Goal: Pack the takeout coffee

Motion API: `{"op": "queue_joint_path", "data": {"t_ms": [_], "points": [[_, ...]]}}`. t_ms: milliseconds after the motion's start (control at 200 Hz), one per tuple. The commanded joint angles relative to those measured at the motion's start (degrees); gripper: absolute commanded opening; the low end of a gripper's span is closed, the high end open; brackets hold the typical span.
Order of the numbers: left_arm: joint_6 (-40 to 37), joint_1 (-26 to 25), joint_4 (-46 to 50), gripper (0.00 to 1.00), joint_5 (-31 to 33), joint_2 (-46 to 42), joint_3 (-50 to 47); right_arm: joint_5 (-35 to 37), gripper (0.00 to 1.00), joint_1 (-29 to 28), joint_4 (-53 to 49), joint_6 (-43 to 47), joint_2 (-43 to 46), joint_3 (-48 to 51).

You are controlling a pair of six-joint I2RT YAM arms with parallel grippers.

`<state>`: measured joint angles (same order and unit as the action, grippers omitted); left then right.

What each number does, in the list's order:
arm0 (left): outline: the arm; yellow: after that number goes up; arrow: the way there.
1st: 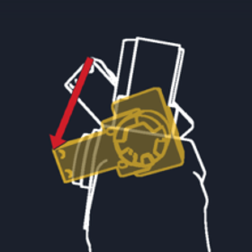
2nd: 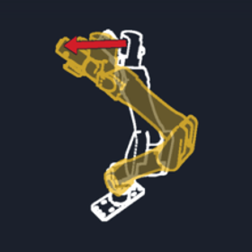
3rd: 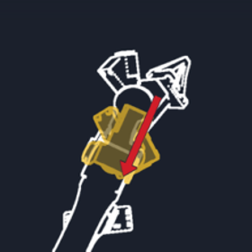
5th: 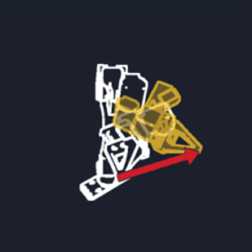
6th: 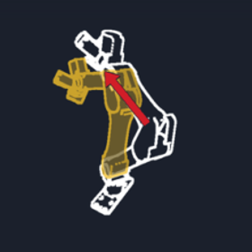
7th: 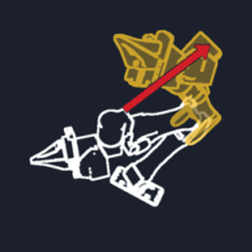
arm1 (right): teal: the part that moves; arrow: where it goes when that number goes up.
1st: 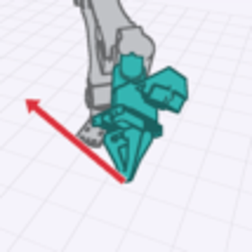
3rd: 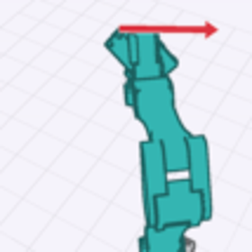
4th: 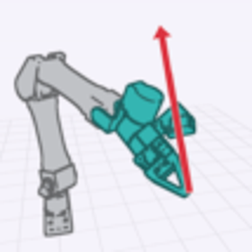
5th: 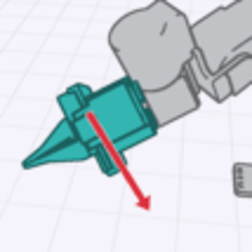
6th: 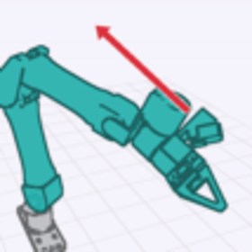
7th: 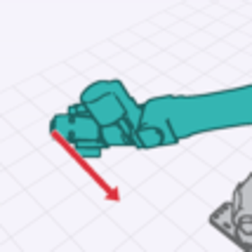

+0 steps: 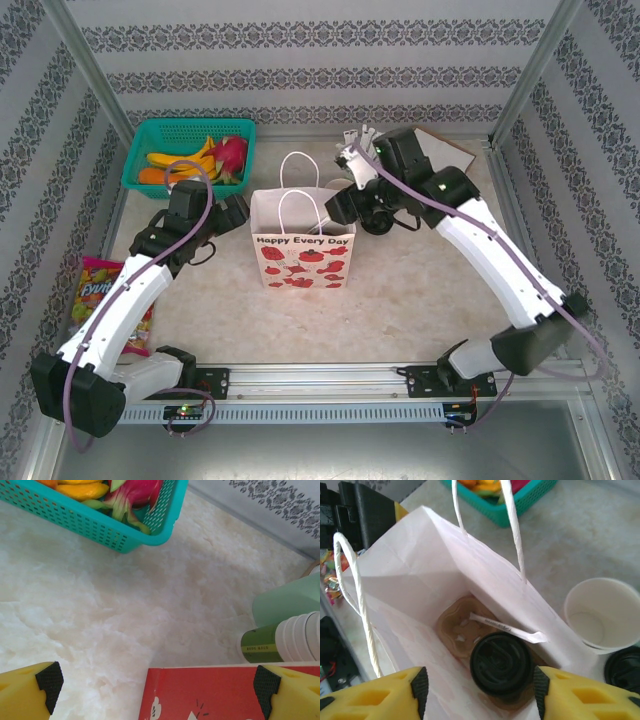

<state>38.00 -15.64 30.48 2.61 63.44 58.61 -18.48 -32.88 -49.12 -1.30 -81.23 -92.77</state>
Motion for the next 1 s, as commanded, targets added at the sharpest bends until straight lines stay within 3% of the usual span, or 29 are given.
{"op": "queue_joint_path", "data": {"t_ms": [0, 110, 170, 230, 495, 664, 809, 994], "points": [[1.02, 0.60, -3.72, 1.00, 1.61, -1.47, -0.60, 5.90, 0.66, -0.18, 5.09, -5.34, 3.95, 3.18], [1.35, 0.55, -5.25, 0.99, 1.96, -2.34, -1.29, 11.58, 0.74, 0.57, 8.12, -8.75, 7.49, 6.51], [1.49, 0.67, -5.99, 1.00, 2.08, -2.87, -1.82, 15.11, 0.83, 1.46, 10.17, -10.75, 9.47, 8.87], [1.64, 0.62, -6.59, 1.00, 2.22, -3.37, -2.23, 18.03, 0.97, 2.88, 11.51, -12.59, 11.12, 11.11], [1.79, 0.62, -7.54, 1.00, 3.45, -5.14, -3.41, 32.92, 0.98, 13.44, 15.29, -24.47, 17.42, 23.18], [2.82, 0.65, -7.78, 1.00, 2.50, -4.79, -3.80, 30.17, 0.98, 25.18, 15.04, -28.75, 17.69, 28.42], [2.87, 0.66, -8.83, 1.00, 0.98, -4.96, -4.35, 19.55, 0.98, 33.87, 19.98, -28.64, 15.66, 32.14], [3.16, 0.68, -10.17, 1.00, 1.79, -6.12, -5.96, 20.51, 0.95, 40.57, 19.86, -30.72, 6.26, 29.56]]}}
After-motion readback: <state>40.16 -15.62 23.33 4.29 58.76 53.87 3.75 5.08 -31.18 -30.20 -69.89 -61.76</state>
